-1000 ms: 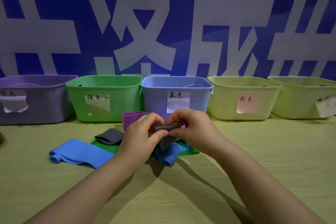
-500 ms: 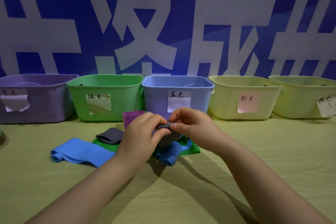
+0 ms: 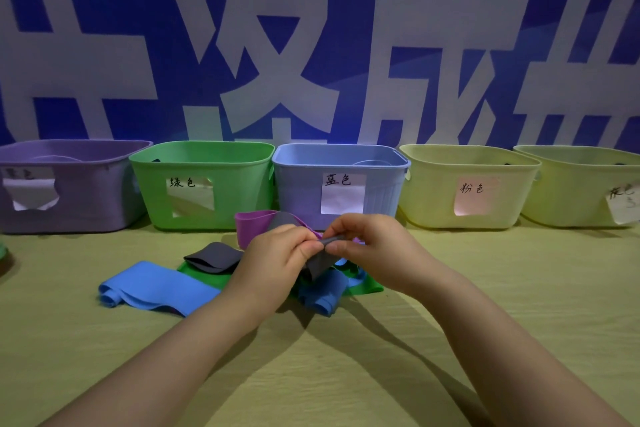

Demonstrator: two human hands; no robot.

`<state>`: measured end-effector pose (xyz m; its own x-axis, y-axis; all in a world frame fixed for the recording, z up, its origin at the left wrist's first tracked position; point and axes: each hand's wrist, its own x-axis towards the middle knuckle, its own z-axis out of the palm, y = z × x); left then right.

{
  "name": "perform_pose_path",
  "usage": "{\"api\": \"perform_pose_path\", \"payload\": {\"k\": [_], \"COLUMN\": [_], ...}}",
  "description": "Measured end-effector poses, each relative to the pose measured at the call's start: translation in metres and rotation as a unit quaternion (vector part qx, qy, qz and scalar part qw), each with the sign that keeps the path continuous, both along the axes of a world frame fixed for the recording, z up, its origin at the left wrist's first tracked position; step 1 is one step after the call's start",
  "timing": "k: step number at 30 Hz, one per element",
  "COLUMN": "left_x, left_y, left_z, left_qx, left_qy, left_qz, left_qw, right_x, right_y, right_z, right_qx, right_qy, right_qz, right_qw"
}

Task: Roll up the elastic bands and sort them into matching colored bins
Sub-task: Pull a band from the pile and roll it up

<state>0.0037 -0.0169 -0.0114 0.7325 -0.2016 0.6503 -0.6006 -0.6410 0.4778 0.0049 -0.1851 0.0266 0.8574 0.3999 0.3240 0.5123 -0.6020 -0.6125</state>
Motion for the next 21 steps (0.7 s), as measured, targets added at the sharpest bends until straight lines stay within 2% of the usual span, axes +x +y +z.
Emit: {"api": "perform_pose_path", "payload": {"k": [6,11,15,18,21], "left_x": [-0.0049,-0.0052,-0.0060,-0.0054,-0.0072], "left_y": [-0.0043,-0.0049,-0.0037,-0.0039,-0.0081], "left_z": [-0.0007,0.0007,0.0028,0.0017,-0.0002], "left_qx": [-0.083,-0.110,-0.053,0.003,-0.010], "left_qy": [0.036,0.030,0.006,-0.009,-0.015], "left_qz": [0.001,0.011,0.024,0.027,0.034], "left_qw": [0.996,0.993,0.998,1.000,0.999], "right_x": [-0.0057,-0.0056,-0.0057,-0.0055,-0.0040], "right_y": [0.0005,0.0013,0.0028,0.0045,0.0059], "right_z": [0.0052,0.0031,0.0032,0.0019,0.0008], "right_qx": [-0.047,-0.001,0.014,-0.044,-0.078], "right_qy": [-0.086,-0.091,-0.082,-0.093,-0.084], "right_qz": [-0.036,-0.026,-0.022,-0.030,-0.036], "right_qw": [0.994,0.996,0.996,0.994,0.993]}}
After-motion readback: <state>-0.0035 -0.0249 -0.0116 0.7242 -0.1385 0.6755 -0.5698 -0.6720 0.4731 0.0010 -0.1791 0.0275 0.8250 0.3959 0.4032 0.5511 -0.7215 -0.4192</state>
